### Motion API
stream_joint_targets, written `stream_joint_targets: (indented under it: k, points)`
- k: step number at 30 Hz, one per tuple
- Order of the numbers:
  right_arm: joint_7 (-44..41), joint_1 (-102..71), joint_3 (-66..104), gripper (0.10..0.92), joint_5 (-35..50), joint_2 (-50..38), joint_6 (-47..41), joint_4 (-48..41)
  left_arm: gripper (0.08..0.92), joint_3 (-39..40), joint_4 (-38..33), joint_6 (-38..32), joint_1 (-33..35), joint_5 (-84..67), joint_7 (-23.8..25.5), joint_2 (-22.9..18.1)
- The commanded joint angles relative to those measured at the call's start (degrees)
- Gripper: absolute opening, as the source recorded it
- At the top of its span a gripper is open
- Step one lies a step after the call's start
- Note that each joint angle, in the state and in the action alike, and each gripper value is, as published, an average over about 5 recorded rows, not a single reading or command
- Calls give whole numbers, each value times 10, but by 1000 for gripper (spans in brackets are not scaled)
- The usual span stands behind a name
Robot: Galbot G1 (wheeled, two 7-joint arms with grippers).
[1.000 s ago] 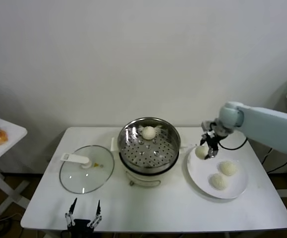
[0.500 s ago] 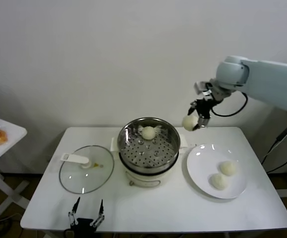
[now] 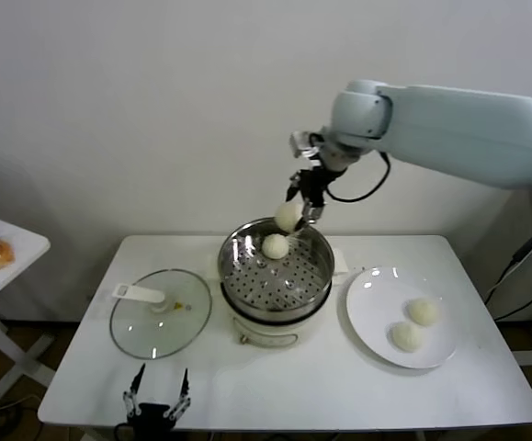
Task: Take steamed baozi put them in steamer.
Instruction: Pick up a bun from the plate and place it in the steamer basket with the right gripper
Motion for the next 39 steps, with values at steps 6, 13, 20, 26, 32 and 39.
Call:
stream_joint_targets:
  k: [6,13,20,26,32,39]
  points:
    - [26,-108,41,712,-48,104,-22,-66,823,-1,2,-1,-1,0,0,-3]
    - [25,-149,41,712,-74,130,-21,-105,823,-3,0,-1,-1,-1,0,-4]
    - [24,-180,37,712,-92,144,-20,-128,823,-4,-2,-1,0,-1,0,-4]
    - [22,-192,33,712,-105,150,-19,-121,823,-6,0,-1,0,-1,1,-4]
    - [23,-196,29,712,-116,157,-17,-127,823,-5,1,-1,-2,-1,1,-5]
    - [22,-198,25,712,-122,160,-13,-138,823,-6,2,-2,-2,-1,0,-5]
